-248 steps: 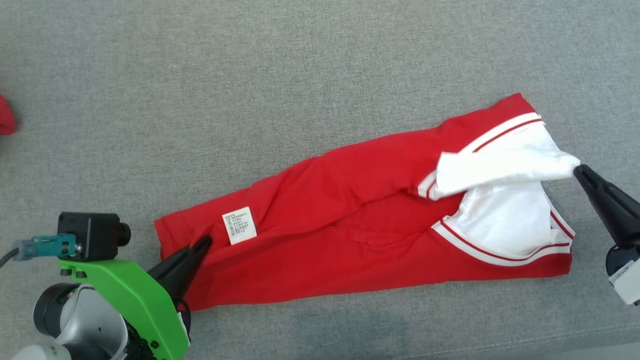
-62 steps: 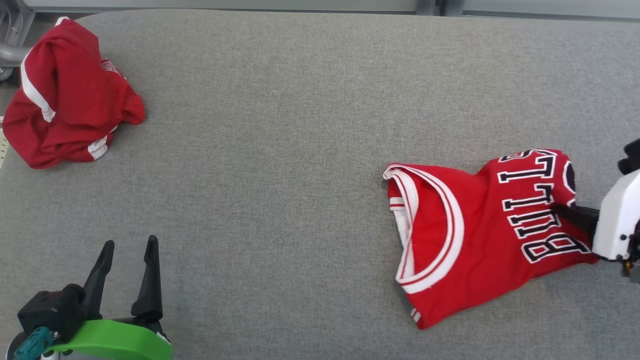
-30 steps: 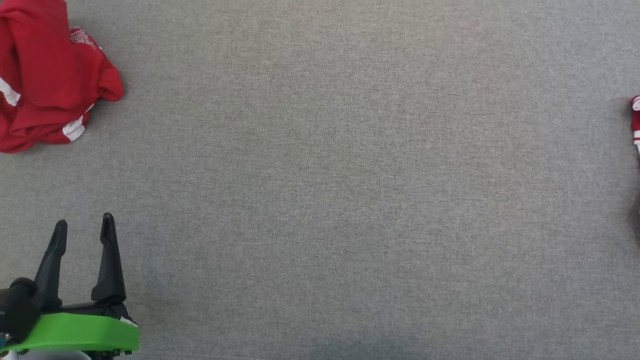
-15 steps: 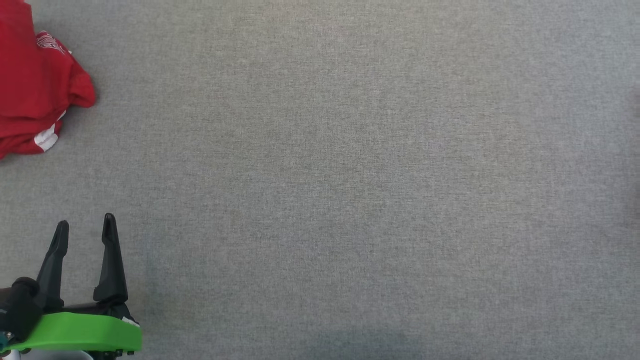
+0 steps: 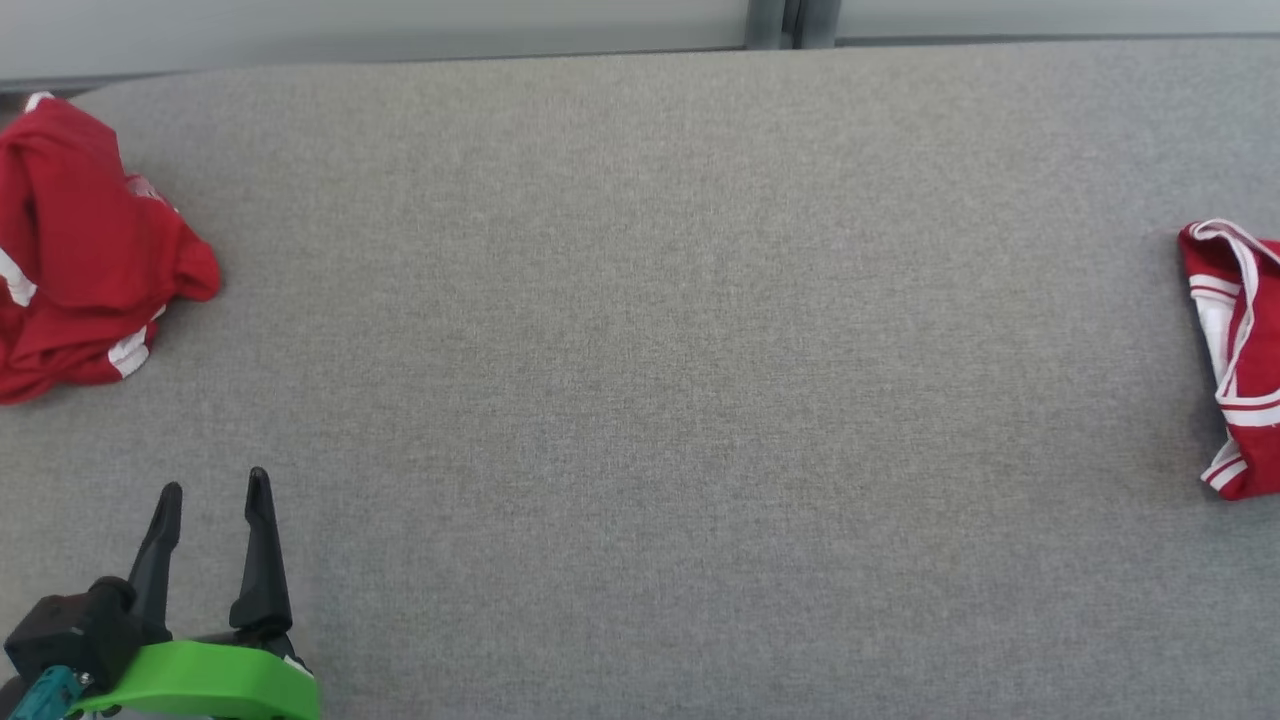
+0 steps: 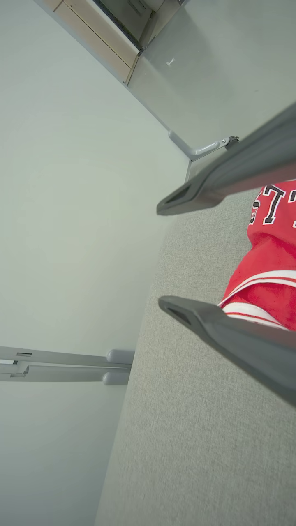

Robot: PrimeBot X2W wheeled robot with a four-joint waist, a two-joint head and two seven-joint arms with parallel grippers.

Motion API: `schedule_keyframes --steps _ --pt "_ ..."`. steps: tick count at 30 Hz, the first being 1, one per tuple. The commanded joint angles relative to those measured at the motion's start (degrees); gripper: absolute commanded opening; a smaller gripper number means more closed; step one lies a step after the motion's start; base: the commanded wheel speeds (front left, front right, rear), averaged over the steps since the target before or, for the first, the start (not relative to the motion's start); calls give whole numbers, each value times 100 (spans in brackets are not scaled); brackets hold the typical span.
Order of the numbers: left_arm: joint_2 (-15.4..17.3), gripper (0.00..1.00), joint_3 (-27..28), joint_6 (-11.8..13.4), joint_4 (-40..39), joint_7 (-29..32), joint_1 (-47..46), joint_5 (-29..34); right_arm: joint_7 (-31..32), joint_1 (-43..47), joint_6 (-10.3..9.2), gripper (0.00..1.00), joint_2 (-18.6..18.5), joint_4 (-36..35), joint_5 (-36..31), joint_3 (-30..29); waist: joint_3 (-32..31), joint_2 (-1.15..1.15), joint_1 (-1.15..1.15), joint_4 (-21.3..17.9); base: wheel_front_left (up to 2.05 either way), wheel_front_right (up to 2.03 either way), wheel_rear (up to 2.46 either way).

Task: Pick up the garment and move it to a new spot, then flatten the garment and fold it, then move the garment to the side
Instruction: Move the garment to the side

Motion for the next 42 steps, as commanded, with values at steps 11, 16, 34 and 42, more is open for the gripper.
schedule_keyframes --steps 11,16,34,42 --pt "-446 100 -47 -202 997 -94 179 150 -839 2368 -10 100 1737 -1670 -833 -366 -1213 0 0 -69 0 0 0" --pt "-632 100 31 -430 1275 -95 311 282 -1163 3057 -9 100 2296 -1681 -1158 -337 -1408 0 0 -43 0 0 0" --pt "-1244 100 836 -1516 1914 -99 450 1029 -1611 2982 -9 100 2914 -1112 -1442 124 -1592 0 0 165 0 0 0" --pt "-1324 100 1065 -1859 2124 -99 433 1347 -1613 2975 -9 100 3063 -1140 -1483 113 -1582 0 0 293 0 0 0"
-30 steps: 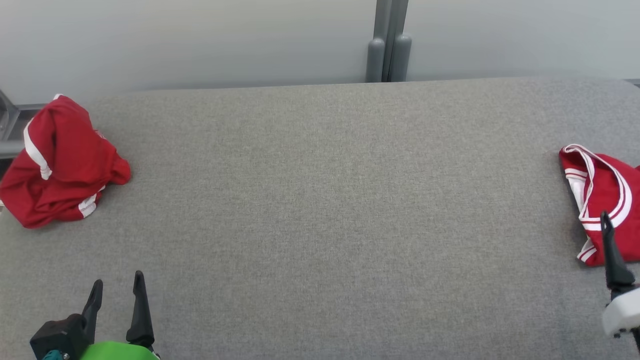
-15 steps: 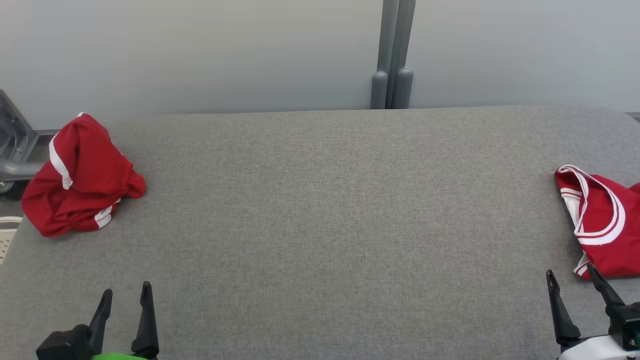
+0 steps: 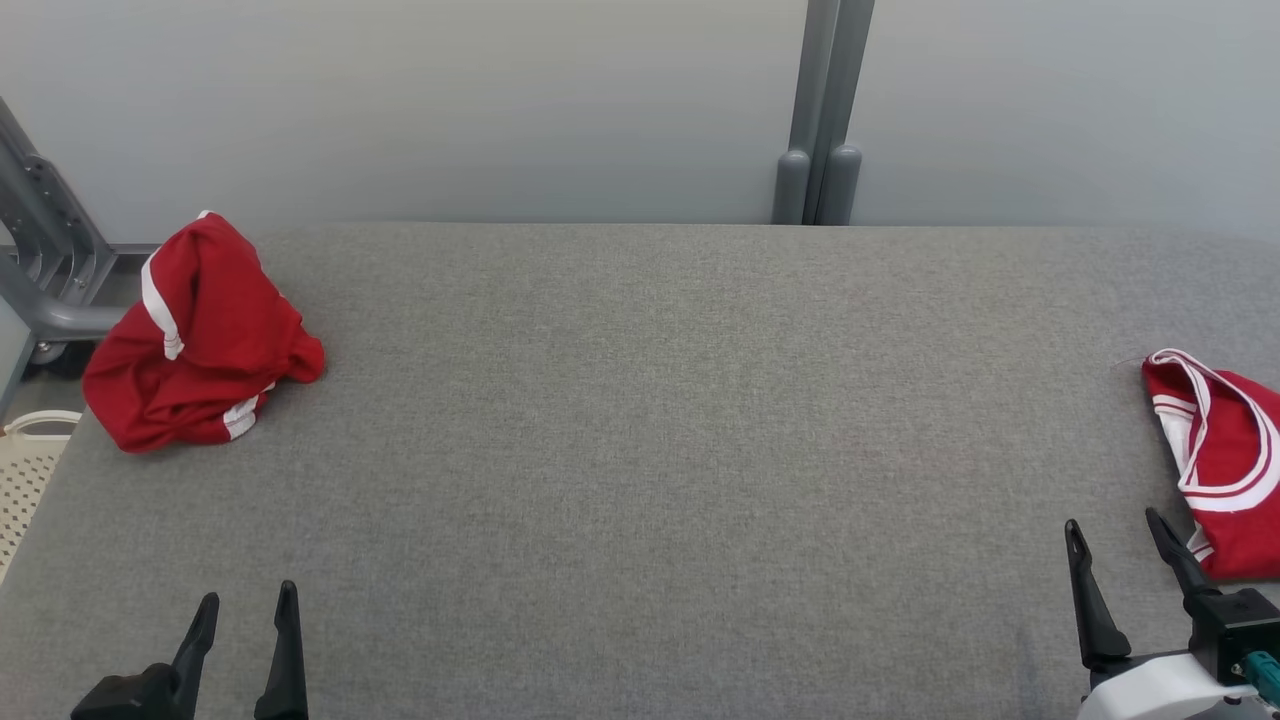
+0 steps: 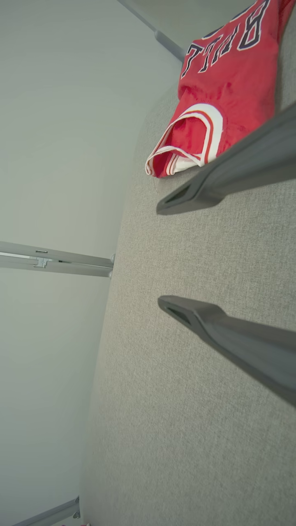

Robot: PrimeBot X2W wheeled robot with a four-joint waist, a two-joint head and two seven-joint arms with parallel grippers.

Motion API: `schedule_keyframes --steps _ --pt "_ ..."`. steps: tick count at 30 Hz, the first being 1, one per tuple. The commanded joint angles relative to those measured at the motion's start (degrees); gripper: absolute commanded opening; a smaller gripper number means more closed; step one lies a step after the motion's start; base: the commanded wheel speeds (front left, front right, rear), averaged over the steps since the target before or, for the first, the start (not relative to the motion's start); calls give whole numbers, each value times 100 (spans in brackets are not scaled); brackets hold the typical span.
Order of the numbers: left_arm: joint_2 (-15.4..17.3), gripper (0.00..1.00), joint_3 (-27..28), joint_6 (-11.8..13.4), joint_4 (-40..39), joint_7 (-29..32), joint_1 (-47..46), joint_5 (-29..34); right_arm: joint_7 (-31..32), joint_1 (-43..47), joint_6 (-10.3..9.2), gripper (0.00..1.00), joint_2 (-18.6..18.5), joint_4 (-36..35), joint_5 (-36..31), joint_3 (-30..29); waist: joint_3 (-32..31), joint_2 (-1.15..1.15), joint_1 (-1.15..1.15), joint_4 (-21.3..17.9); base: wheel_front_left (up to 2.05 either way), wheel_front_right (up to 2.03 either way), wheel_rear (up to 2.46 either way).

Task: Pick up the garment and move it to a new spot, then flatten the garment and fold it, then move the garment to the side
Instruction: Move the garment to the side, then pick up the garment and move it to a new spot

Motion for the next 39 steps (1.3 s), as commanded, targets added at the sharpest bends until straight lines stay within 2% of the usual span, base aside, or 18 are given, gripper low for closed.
schedule_keyframes --steps 1,11,21,27,36,39 --pt "-18 100 58 -46 17 -16 28 77 -25 -10 -9 100 17 -22 -26 2 5 0 0 9 0 0 0" --pt "-171 100 318 -407 137 -16 66 312 -22 -20 -8 100 60 -61 -14 -79 38 0 0 24 0 0 0" --pt "-304 100 445 -580 212 -16 -34 481 -22 38 -8 100 42 -78 -77 -32 65 0 0 150 0 0 0" --pt "-349 100 489 -605 205 -16 -103 556 -22 6 -8 100 36 -17 -74 146 32 0 0 682 0 0 0" --pt "-226 100 530 -537 247 -16 57 666 -22 -244 -8 100 209 118 -35 526 -114 0 0 2047 0 0 0" --pt "-266 100 733 -426 115 -16 220 571 -22 -554 -8 100 200 202 -26 877 -3 0 0 2244 0 0 0"
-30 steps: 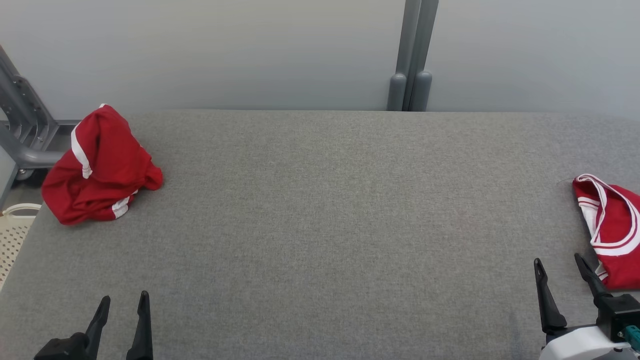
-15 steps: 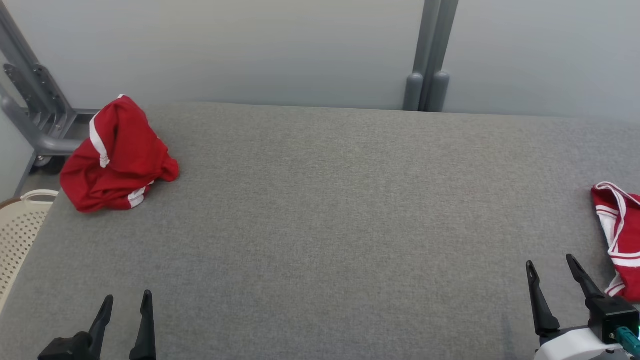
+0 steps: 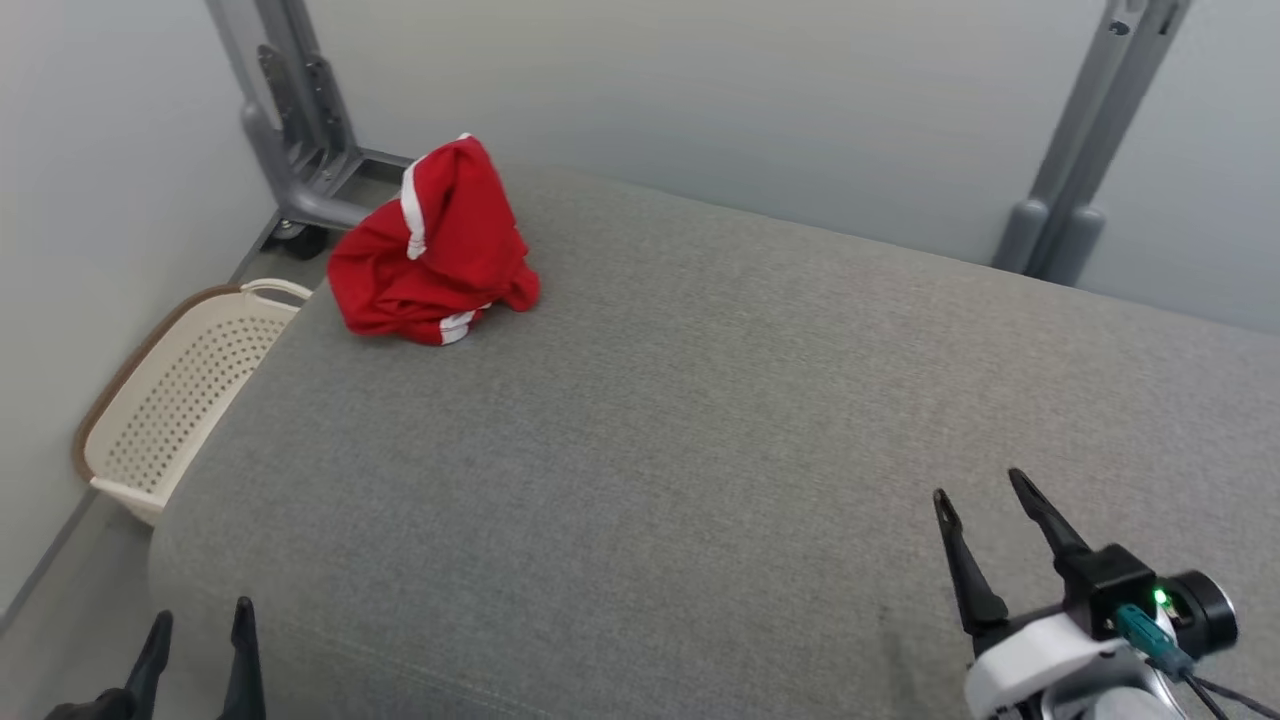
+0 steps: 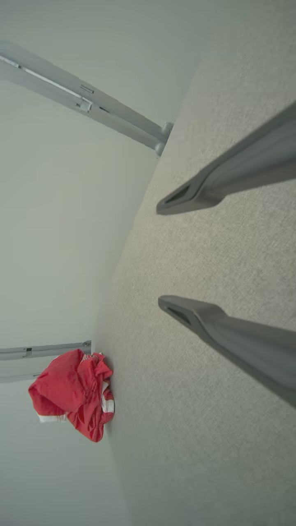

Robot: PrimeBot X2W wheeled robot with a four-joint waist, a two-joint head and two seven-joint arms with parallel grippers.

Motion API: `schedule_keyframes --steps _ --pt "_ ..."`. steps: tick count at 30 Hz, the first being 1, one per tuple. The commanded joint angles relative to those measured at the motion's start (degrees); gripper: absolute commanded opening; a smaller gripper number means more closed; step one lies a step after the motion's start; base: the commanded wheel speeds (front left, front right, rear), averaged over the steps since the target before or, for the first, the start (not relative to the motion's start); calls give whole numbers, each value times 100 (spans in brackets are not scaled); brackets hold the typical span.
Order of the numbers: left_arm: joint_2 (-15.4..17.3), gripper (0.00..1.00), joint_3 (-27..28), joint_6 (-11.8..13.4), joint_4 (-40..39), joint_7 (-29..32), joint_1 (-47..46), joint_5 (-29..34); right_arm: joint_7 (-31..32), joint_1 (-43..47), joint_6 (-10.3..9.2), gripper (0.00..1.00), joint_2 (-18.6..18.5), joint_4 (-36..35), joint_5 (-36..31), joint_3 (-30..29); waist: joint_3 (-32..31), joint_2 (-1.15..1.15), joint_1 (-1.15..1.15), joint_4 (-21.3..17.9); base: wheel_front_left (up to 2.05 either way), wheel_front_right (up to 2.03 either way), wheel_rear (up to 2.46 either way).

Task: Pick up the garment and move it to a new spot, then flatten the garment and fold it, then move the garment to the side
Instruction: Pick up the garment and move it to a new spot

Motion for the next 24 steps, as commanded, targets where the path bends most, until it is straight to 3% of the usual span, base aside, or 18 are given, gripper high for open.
schedule_keyframes --steps 1,7,12,18,24 --pt "-49 100 126 58 -106 -15 154 -50 -16 -272 -8 100 -37 61 52 174 56 0 0 645 0 0 0" --pt "-277 100 555 139 -476 -14 482 -36 -16 -863 -8 100 -115 386 202 795 192 0 0 734 0 0 0" --pt "-471 100 712 94 -642 -14 621 61 -16 -1015 -8 100 -190 499 309 938 225 0 0 743 0 0 0" --pt "-520 100 689 19 -598 30 430 33 -16 -785 -8 100 -193 378 300 609 200 0 0 712 0 0 0" --pt "-620 100 553 4 -667 383 -368 -156 -16 -422 -8 100 -160 9 149 7 400 0 0 690 0 0 0"
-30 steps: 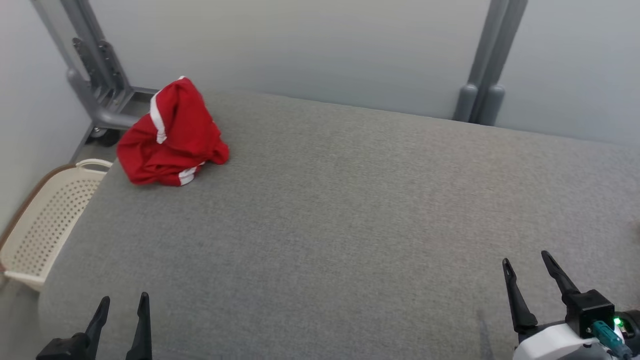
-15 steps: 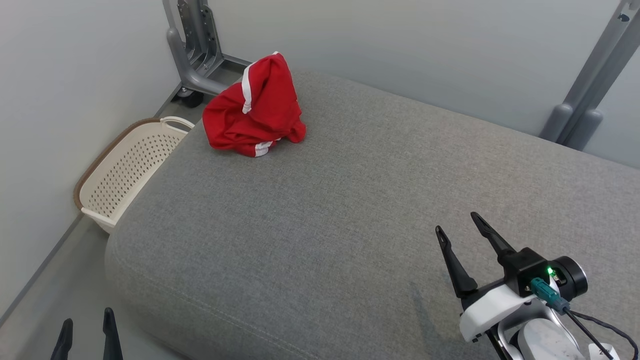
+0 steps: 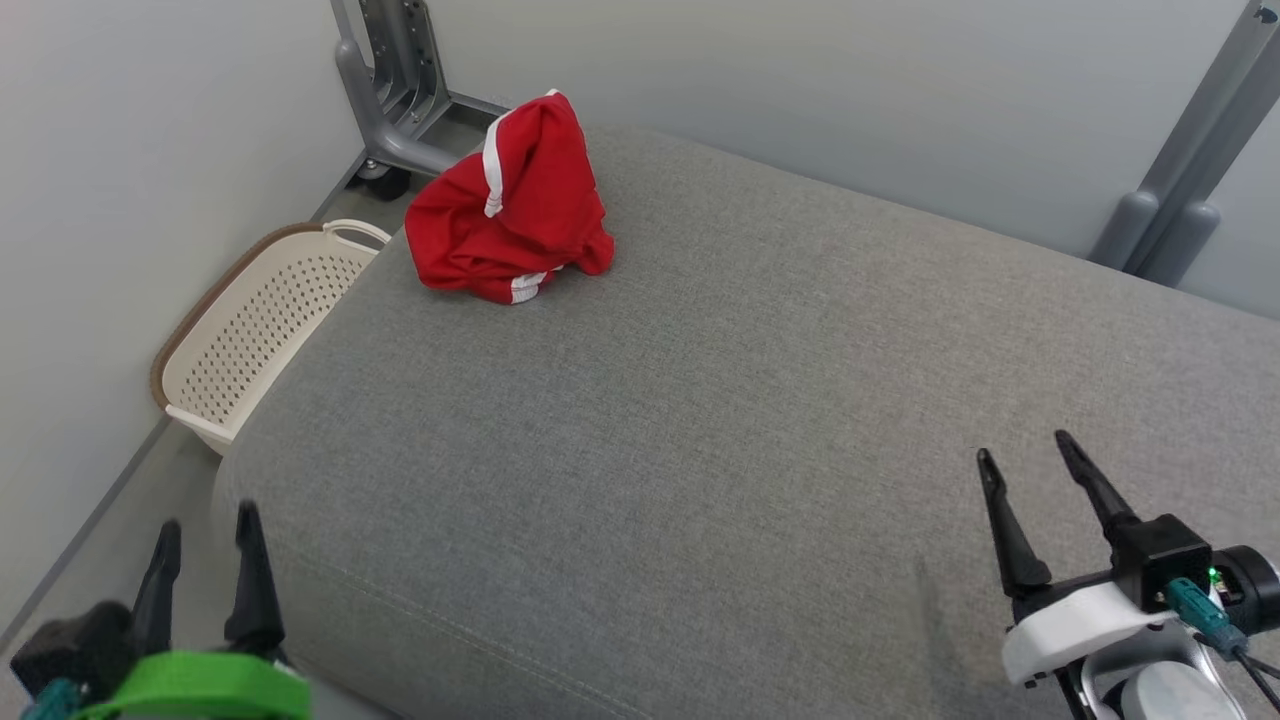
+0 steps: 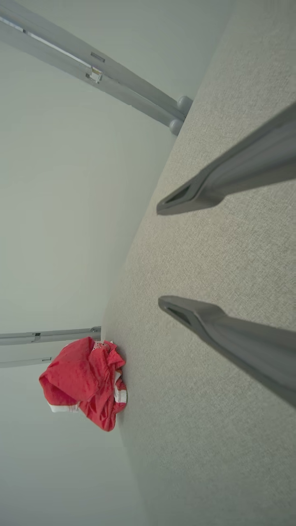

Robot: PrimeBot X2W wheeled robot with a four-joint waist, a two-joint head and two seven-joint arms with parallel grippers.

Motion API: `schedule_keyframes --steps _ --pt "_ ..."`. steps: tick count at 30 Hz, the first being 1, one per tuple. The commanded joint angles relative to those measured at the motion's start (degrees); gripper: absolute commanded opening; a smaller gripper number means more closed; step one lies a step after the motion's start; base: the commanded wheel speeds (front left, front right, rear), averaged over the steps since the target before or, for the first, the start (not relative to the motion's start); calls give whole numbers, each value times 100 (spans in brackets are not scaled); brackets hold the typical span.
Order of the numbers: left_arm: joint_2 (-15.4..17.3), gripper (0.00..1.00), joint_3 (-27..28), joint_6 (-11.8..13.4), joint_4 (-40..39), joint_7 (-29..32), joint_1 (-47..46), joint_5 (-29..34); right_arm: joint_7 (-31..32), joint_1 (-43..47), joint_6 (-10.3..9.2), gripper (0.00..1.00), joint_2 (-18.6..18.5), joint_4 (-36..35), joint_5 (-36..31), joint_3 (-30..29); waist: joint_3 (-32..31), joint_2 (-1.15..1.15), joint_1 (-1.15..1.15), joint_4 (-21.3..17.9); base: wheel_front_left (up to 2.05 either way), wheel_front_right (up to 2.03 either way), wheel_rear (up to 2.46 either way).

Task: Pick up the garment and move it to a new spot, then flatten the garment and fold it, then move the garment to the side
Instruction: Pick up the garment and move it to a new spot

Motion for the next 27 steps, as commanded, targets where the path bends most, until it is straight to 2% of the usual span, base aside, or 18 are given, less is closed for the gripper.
schedule_keyframes --steps 1,7,15,21,27 --pt "-68 100 -51 -25 -26 58 -228 -40 -16 78 -8 100 -30 -70 -48 -90 144 0 0 -16 0 0 0" --pt "-476 100 -201 137 329 644 -1812 -509 -16 -91 -8 100 -241 -505 -201 -441 1093 0 0 -476 0 0 0" --pt "-698 100 -143 422 1290 2005 -3874 -1492 -16 -537 -8 100 -598 -749 -152 -599 2228 0 0 -869 0 0 0" --pt "-566 100 -23 554 2085 2369 -5213 -1737 -16 -827 -8 100 -671 -765 -151 -401 2755 0 0 -1263 0 0 0" --pt "-159 100 -62 561 2998 2532 -6058 -1578 -16 -762 -8 100 -677 -779 -147 -317 2863 0 0 -1679 0 0 0"
